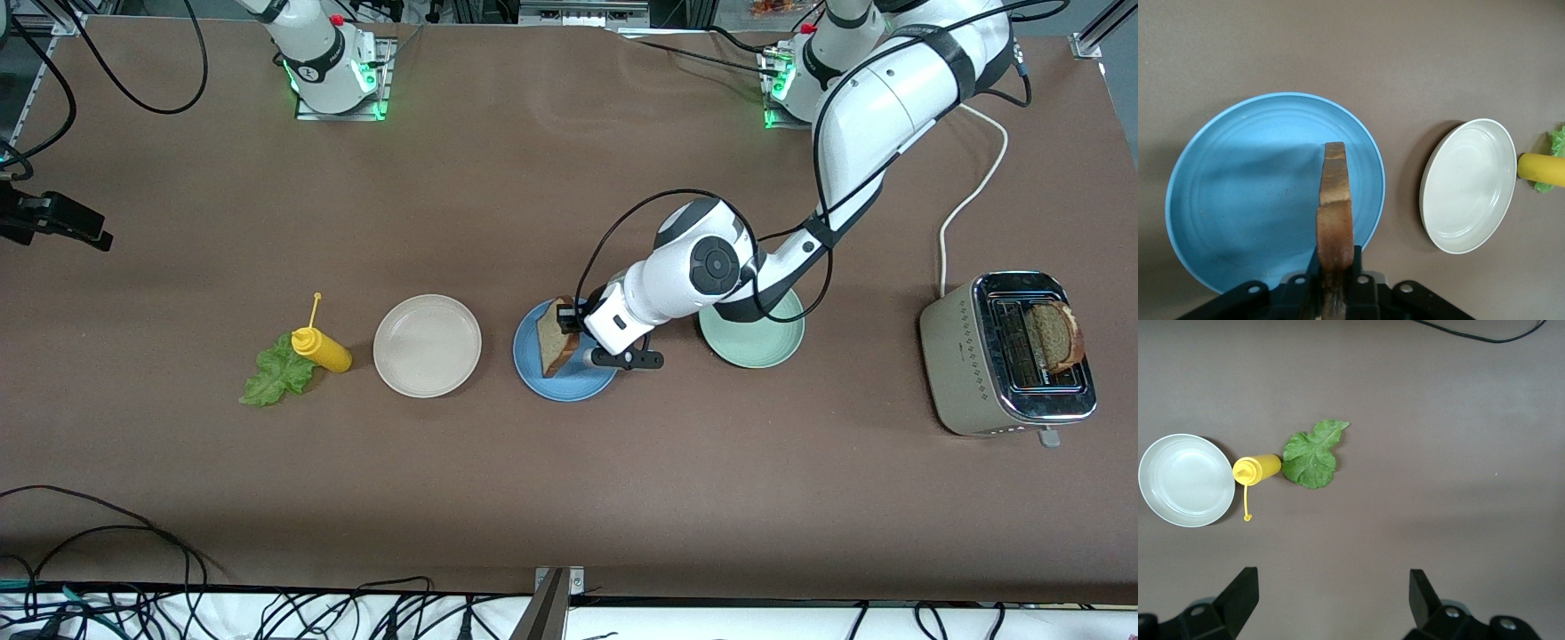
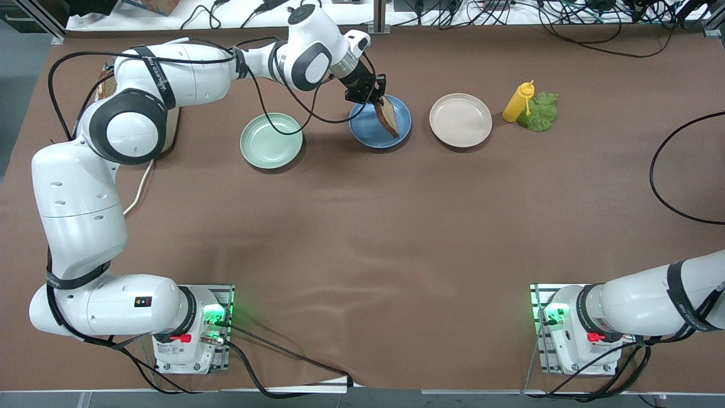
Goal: Make sandwich in blue plate with both arms
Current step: 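Lower the bread onto the blue plate and open the left gripper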
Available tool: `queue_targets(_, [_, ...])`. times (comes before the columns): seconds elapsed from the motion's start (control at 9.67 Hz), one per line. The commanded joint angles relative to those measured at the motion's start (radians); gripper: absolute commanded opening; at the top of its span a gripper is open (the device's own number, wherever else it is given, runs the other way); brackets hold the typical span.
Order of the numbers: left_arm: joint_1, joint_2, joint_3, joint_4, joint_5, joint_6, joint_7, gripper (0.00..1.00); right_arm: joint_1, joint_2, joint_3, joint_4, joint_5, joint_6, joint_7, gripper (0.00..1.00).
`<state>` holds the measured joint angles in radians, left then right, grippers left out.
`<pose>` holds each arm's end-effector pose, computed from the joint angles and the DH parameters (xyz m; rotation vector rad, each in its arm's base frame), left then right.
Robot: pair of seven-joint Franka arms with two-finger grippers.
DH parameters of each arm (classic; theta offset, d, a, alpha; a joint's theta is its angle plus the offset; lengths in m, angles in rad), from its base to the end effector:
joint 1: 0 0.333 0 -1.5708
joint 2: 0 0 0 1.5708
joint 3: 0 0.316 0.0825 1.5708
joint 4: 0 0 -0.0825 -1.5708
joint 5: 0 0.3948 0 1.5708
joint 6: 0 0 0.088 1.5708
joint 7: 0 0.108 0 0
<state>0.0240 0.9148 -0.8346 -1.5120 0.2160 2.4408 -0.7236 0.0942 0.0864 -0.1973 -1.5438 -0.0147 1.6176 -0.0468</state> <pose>0.5998 -0.4381 0.2683 2.6144 0.0983 -0.1114 0.5918 -0.0579 0.5915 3.1097 -0.0854 -0.0206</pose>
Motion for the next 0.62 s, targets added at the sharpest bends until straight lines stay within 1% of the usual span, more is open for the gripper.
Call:
queue_targets(0.0, [-0.009,0.007,0.003,0.018,-0.046,0.0,-0.016,0.19,-0.002,-0.004,0.001,0.011,-0.013,-0.015,-0.007,1.0])
queue_targets(0.21, [-0.01,0.022,0.011,0.018,-0.069,0.001,-0.005,0.2,-0.002,-0.004,0.001,0.011,-0.013,-0.015,-0.007,1.0])
queue_targets(0.31, [-0.013,0.033,0.011,0.018,-0.069,0.001,-0.004,0.22,-0.002,-0.004,0.001,0.011,-0.013,-0.015,-0.005,1.0])
queue_targets(0.41, [-0.012,0.032,0.011,0.018,-0.069,0.001,0.0,0.34,-0.002,-0.004,0.001,0.013,-0.013,-0.015,-0.007,1.0])
queue_targets(0.52, [-0.012,0.03,0.011,0.022,-0.069,-0.002,-0.003,0.99,-0.002,-0.004,0.001,0.011,-0.013,-0.015,-0.005,1.0])
